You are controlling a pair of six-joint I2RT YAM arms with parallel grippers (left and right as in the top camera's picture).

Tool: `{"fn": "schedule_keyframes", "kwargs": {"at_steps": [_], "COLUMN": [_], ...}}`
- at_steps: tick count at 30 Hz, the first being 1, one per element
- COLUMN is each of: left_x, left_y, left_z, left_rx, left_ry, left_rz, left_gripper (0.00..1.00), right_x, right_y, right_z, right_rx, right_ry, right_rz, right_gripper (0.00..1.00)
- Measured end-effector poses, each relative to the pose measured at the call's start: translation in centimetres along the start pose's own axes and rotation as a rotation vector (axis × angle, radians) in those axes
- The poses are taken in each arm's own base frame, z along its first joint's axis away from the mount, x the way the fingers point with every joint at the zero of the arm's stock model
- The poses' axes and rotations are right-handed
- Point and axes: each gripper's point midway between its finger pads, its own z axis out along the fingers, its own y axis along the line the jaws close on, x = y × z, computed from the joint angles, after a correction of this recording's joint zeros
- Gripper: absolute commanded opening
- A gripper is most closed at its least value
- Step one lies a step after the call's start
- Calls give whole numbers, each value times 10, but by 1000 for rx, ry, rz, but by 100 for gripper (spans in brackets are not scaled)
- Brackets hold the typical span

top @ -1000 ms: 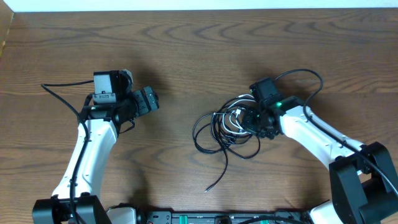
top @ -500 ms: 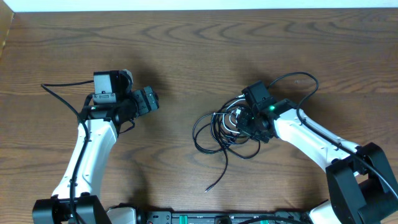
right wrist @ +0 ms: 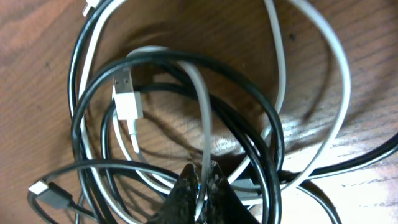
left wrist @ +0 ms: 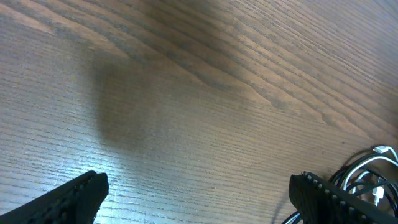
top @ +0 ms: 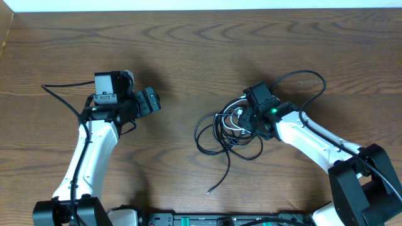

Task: Untangle cables

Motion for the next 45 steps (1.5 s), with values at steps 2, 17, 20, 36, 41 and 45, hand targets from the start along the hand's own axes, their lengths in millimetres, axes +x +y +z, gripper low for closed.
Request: {"fn": "schedule_keyframes", "kwargs": {"at_steps": [2,17,20,36,41,45], "left_x": [0,0,1,21,54,82], "left_y": [0,0,-2,-34,-68,-102], "left_z": [0,0,0,2,11,18], "left_rx": [0,0,14,153,204,257], "left_ry": [0,0,4,80,155,207], "left_rz": [0,0,0,41,189,330], "left_gripper": [98,98,98,98,98,98], "right_x": [-2,-11,-17,-13,-10,-8], "right_y": [0,23,42,44,38,34], "right_z": [0,-45,-83,-132,-129,-128], "right_rx": [2,-145,-253,-331,-309,-293], "right_ry": [-11,-60,-144,-215,-197,-183], "right_rz": [2,-350,-415,-480,-488,-495], "right_gripper": [1,1,1,1,1,1]}}
